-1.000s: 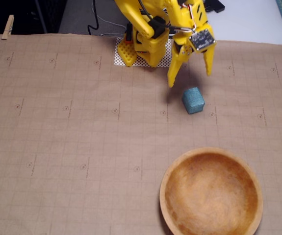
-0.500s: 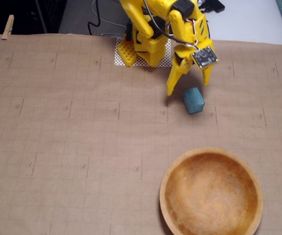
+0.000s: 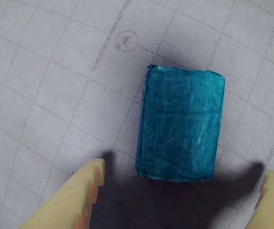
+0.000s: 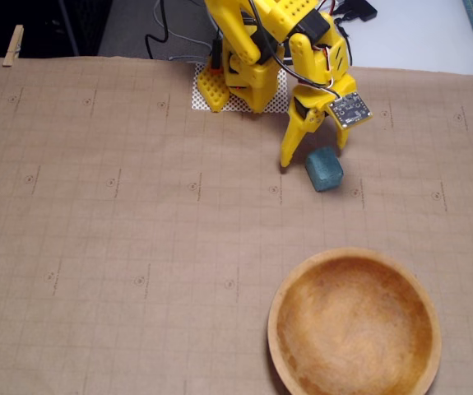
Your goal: Grasp a blue block and put it in the bowl.
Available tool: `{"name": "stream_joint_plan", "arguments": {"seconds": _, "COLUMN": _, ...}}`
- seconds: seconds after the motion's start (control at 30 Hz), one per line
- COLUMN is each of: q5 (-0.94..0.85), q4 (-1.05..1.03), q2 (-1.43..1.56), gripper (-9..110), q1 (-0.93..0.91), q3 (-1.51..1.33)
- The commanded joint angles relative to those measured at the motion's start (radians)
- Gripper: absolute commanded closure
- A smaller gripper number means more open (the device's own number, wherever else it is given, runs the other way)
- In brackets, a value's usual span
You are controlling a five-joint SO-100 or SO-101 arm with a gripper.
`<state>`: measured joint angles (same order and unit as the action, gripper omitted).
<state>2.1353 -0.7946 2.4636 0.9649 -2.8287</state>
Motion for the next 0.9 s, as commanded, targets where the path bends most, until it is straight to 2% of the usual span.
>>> {"name": "stream_joint_plan", "arguments": {"seconds": 0.0, "q5": 0.009, "q4": 0.021, "q2": -0.006, "gripper": 60, "q1": 0.006, "q3": 0.002}}
{"name": "stream_joint_plan", "arguments": {"seconds": 0.3, "q5": 0.003, "q4": 0.092, "q2": -0.078, "gripper": 60, "q1": -0.002, "q3": 0.009}}
{"name": "stream_joint_plan", "arguments": {"seconds": 0.57, "q5": -0.006, "q4": 0.273, "q2": -0.265, "gripper": 60, "q1": -0.037, "q3": 0.014}}
{"name": "stream_joint_plan", "arguments": {"seconds": 0.87, "q5": -0.006, "q4": 0.371, "q2": -0.365, "gripper": 61, "q1": -0.044, "q3": 0.014}}
